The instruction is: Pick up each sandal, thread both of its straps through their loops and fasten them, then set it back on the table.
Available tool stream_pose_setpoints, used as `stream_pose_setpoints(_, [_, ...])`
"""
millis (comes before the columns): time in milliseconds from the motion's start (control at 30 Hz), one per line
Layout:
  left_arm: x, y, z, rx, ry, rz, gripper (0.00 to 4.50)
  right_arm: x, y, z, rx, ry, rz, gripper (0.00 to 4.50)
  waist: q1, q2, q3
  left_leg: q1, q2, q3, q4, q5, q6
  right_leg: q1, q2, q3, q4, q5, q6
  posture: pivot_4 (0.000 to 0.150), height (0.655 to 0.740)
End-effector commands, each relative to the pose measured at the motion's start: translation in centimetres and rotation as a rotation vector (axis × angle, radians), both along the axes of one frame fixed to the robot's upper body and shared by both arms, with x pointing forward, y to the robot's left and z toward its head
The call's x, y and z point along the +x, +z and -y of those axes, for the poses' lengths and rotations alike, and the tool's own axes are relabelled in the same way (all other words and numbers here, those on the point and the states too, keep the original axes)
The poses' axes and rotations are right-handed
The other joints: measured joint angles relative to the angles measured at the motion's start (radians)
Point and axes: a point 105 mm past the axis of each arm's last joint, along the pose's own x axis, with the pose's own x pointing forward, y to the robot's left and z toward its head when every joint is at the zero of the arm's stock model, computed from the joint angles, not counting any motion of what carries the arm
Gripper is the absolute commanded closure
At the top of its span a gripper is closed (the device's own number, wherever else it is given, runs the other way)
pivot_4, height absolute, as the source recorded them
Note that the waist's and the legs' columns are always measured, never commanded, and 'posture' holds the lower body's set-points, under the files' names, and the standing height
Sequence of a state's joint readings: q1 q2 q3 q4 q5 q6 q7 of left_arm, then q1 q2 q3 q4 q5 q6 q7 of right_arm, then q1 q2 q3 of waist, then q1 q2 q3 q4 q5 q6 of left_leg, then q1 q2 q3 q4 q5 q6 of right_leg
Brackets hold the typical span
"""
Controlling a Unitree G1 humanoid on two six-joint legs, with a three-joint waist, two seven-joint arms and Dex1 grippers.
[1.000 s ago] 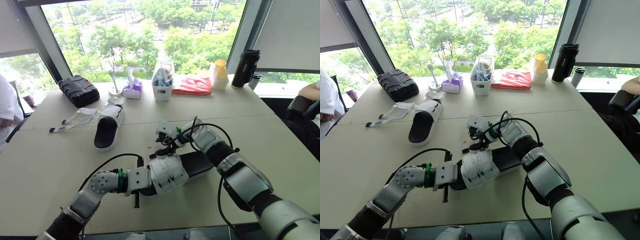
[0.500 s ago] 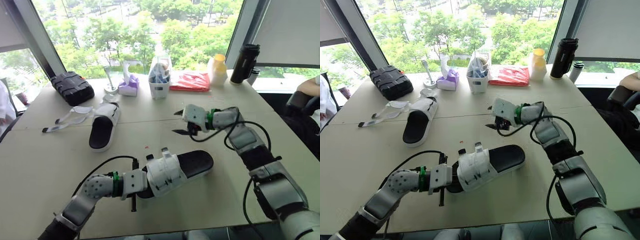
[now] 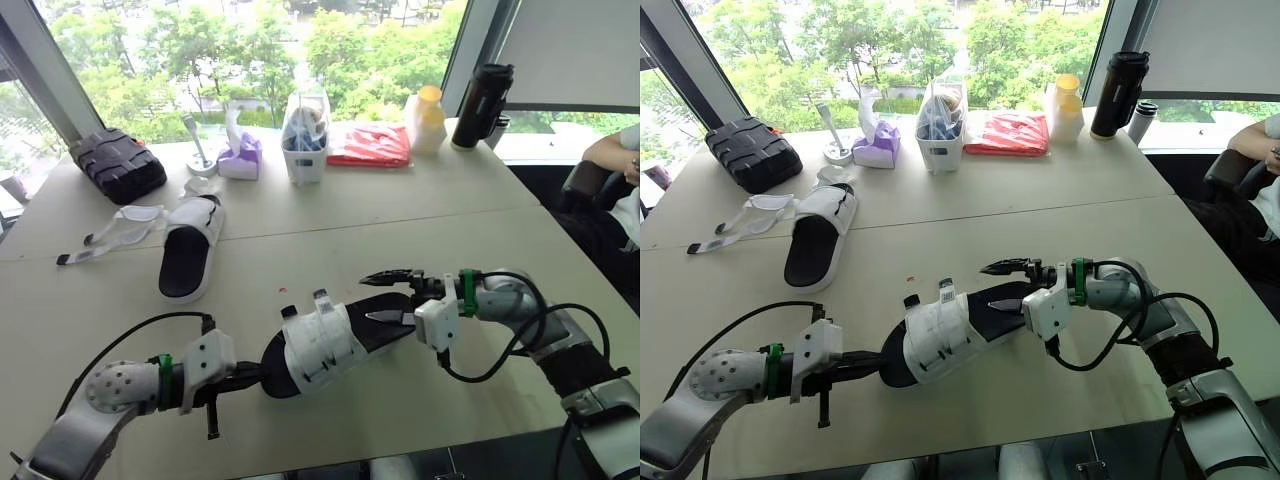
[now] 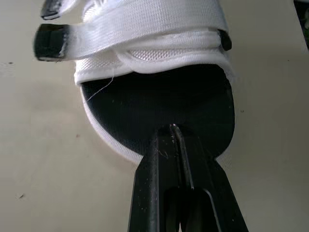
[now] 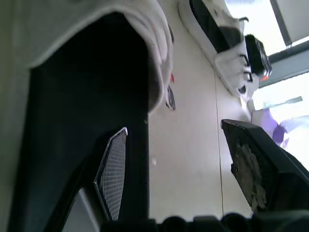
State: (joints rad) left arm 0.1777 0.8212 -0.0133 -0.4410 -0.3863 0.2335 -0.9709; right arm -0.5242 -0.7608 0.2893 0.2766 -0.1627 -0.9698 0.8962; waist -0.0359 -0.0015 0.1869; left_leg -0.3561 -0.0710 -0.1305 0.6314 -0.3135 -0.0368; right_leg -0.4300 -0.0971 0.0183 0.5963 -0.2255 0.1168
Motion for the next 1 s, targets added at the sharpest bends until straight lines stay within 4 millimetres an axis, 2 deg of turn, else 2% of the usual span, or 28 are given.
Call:
stream_pose_setpoints(33, [-0.1,1.2,-0.8,-0.013,0.049,0.013,4.5,-1.5,0.5,-1.7,0.026,0.144,0.114,1.14,0.001,-0.001,0.001,0.0,0.0,0.0,0.0,0.0,0.0,0.0,0.0,0.0,0.0,0.0,0.0,0.15,0.74])
stream_pose_setpoints(167, [0.1,1.7,-1.1,-0.017,0.087,0.022,4.5,-1.3,0.4,-3.5,0.056,0.21,0.173,1.14,0.0,-0.006,0.004,0.0,0.0,0.0,0.0,0.001,-0.001,0.0,0.0,0.0,0.001,0.001,-0.001,0.15,0.74])
stream_pose_setpoints(367, [0.3,2.2,-0.9,-0.016,0.113,0.034,4.5,-1.0,0.7,-6.1,0.088,0.33,0.269,1.14,0.006,-0.006,0.004,0.0,-0.001,0.0,0.001,0.004,-0.007,0.0,0.001,0.0,0.001,0.002,-0.002,0.15,0.74])
stream_pose_setpoints(533, [0.4,2.1,-0.9,-0.012,0.13,0.036,4.5,-1.7,0.4,-7.8,0.1,0.441,0.316,1.14,0.01,-0.006,0.004,0.0,-0.001,0.0,0.0,0.005,-0.009,-0.001,0.002,0.0,0.002,0.002,-0.003,0.15,0.74])
stream_pose_setpoints(633, [1.0,2.2,-2.1,0.016,0.169,0.056,4.5,-2.4,-0.4,-8.3,0.08,0.514,0.317,1.14,0.014,-0.006,0.004,0.0,-0.001,0.001,0.0,0.005,-0.009,-0.002,0.002,0.001,0.002,0.002,-0.003,0.15,0.74])
stream_pose_setpoints(667, [1.2,2.3,-2.5,0.022,0.181,0.066,4.5,-2.6,-0.6,-8.4,0.073,0.528,0.315,1.65,0.015,-0.006,0.004,0.0,-0.001,0.001,0.0,0.005,-0.009,-0.002,0.002,0.001,0.002,0.002,-0.003,0.15,0.74])
stream_pose_setpoints(700, [1.4,2.4,-2.8,0.029,0.186,0.072,4.5,-2.6,-0.8,-8.5,0.068,0.533,0.316,1.9,0.016,-0.007,0.004,0.0,-0.001,0.001,0.0,0.005,-0.009,-0.002,0.002,0.001,0.002,0.002,-0.003,0.15,0.74])
stream_pose_setpoints(733, [1.6,2.4,-3.0,0.034,0.192,0.078,4.5,-2.6,-0.8,-8.6,0.068,0.535,0.318,2.36,0.016,-0.007,0.004,0.0,-0.001,0.001,0.0,0.005,-0.01,-0.002,0.003,0.001,0.002,0.002,-0.003,0.15,0.74])
stream_pose_setpoints(867, [1.8,2.4,-3.3,0.039,0.2,0.085,4.5,-2.3,-0.8,-8.7,0.066,0.533,0.33,4.47,0.015,-0.007,0.004,0.0,-0.001,0.001,0.001,0.006,-0.01,-0.002,0.003,0.001,0.003,0.002,-0.004,0.15,0.74])
stream_pose_setpoints(1000, [1.9,2.2,-3.5,0.041,0.207,0.09,4.5,-1.6,-0.4,-8.5,0.075,0.481,0.362,4.49,0.013,-0.009,0.003,0.001,0.0,0.002,0.001,0.006,-0.011,-0.002,0.004,0.002,0.004,0.003,-0.005,0.15,0.74])
